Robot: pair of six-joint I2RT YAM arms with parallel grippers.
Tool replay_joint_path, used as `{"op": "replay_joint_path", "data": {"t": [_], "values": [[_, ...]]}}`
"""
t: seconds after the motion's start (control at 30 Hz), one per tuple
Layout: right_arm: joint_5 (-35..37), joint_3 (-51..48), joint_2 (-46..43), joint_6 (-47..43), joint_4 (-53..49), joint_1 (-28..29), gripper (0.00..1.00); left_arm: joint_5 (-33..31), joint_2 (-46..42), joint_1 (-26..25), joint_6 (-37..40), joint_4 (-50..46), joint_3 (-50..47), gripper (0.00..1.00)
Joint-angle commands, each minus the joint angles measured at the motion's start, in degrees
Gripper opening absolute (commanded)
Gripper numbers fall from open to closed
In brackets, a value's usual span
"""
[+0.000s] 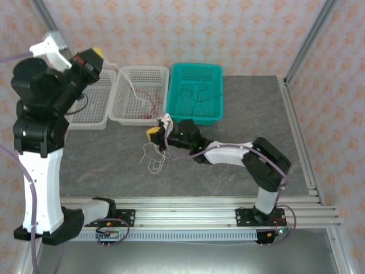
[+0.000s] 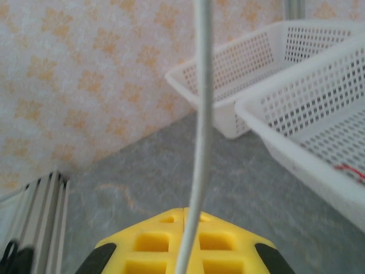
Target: Untangle the cables
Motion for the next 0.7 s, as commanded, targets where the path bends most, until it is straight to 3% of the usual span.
{"op": "replay_joint_path", "data": {"t": [0.0,0.07,0.2,0.27,0.3,0.47,0.57,0.67], "values": [[1.6,-4.8,-14.4,-2.5,-5.5,-0.7,0.00,-15.6,-9.4,-0.3,5.2,-4.0,-15.8,0.00],[3.0,-5.9,-21.1,-4.8,-12.9,-1.3,0.00,-13.2,-14.9,-0.3,2.9,0.3,-28.9,0.00],[1.4,-7.1,-28.5,-5.5,-20.6,-4.5,0.00,2.6,-24.1,-0.6,-5.7,21.4,-55.9,0.02],[0.2,-8.2,-29.2,-4.2,-20.0,-6.5,0.00,7.1,-27.5,-1.7,-10.4,33.9,-67.0,0.26],[0.0,-8.4,-29.2,-4.3,-20.1,-6.9,0.00,7.1,-28.4,-2.4,-10.5,35.5,-69.4,0.34],[-0.7,-7.9,-28.9,-5.9,-23.3,-7.3,0.00,7.3,-28.9,-3.5,3.6,25.8,-63.5,0.62],[-0.6,-8.7,-29.2,-7.0,-24.1,-7.3,0.00,14.8,-24.0,-4.5,13.0,23.3,-55.3,0.65],[-1.7,-9.6,-29.2,-8.1,-24.5,-7.3,0.00,22.8,-16.8,-10.5,20.5,21.3,-47.4,0.67]]}}
